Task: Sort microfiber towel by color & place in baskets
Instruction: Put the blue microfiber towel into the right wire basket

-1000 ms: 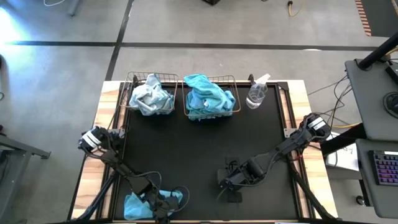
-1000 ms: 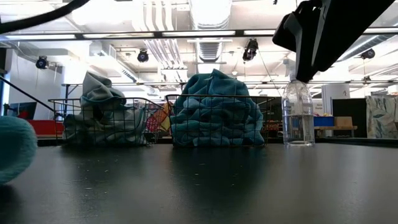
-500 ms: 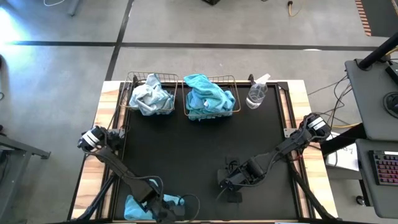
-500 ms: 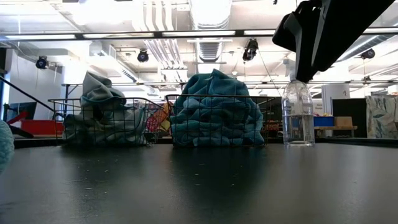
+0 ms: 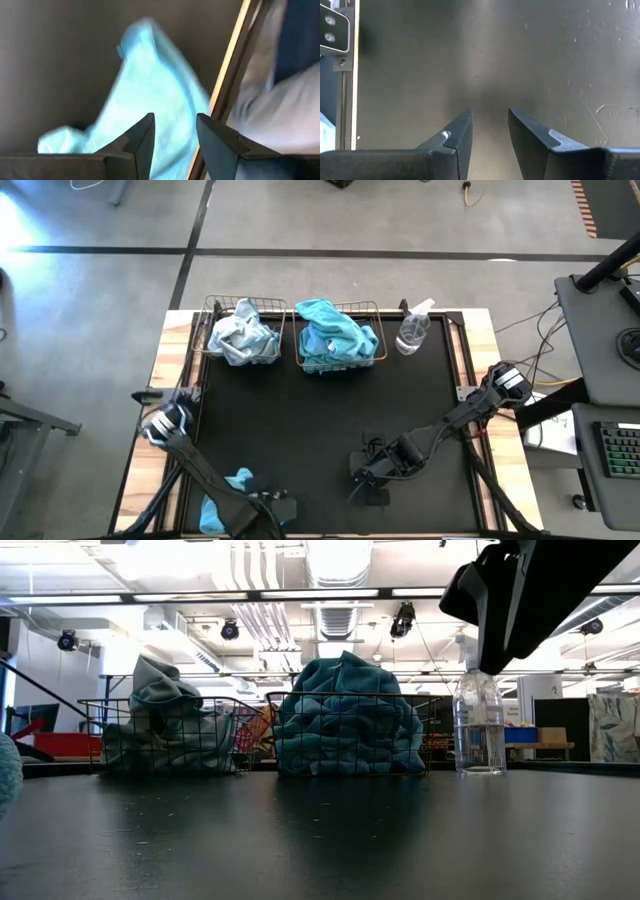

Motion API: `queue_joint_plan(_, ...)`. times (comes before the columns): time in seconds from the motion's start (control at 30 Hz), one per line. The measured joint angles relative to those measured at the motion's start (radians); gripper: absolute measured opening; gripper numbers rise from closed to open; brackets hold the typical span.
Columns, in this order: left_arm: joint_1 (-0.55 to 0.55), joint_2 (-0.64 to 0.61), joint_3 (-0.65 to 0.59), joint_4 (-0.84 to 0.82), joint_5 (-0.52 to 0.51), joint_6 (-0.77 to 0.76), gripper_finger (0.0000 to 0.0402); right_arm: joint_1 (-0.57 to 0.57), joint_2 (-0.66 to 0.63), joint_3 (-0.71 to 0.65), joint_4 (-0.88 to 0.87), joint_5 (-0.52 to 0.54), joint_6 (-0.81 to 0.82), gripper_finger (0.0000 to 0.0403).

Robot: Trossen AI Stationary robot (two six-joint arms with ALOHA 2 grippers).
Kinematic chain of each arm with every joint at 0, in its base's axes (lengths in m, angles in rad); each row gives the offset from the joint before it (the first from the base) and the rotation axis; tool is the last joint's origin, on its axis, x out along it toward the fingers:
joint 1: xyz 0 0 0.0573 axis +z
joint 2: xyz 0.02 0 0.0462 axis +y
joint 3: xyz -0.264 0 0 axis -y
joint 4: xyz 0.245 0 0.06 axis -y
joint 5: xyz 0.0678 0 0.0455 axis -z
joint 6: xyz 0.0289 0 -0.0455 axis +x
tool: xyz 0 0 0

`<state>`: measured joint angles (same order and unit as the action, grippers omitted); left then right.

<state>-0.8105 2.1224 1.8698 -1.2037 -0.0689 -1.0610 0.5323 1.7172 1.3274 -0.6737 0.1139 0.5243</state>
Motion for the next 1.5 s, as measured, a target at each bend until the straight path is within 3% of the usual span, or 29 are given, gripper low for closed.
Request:
queue_joint_plan(0.13,-0.032,0.107,0.094,-0.160,0.080,0.025,0.0130,0.000,0.000,-0.001,-0.001,0.000,0.000,0.0118)
queue_joint_plan(0.3,-0.067,0.235,0.211,-0.301,0.081,0.046,0.0130,0.000,0.000,-0.001,-0.001,0.000,0.000,0.0118)
queue_joint_plan(0.47,-0.084,0.299,0.285,-0.336,0.052,0.072,0.0130,0.000,0.000,-0.001,0.002,0.000,0.000,0.0118)
queue_joint_plan(0.97,-0.092,0.302,0.259,-0.358,-0.175,-0.134,0.0130,0.000,0.000,-0.001,0.005,0.000,0.002,0.0118)
queue_joint_plan(1.5,-0.116,0.302,0.237,-0.357,-0.173,-0.368,0.0130,0.000,0.000,-0.002,0.009,0.000,0.056,0.0118)
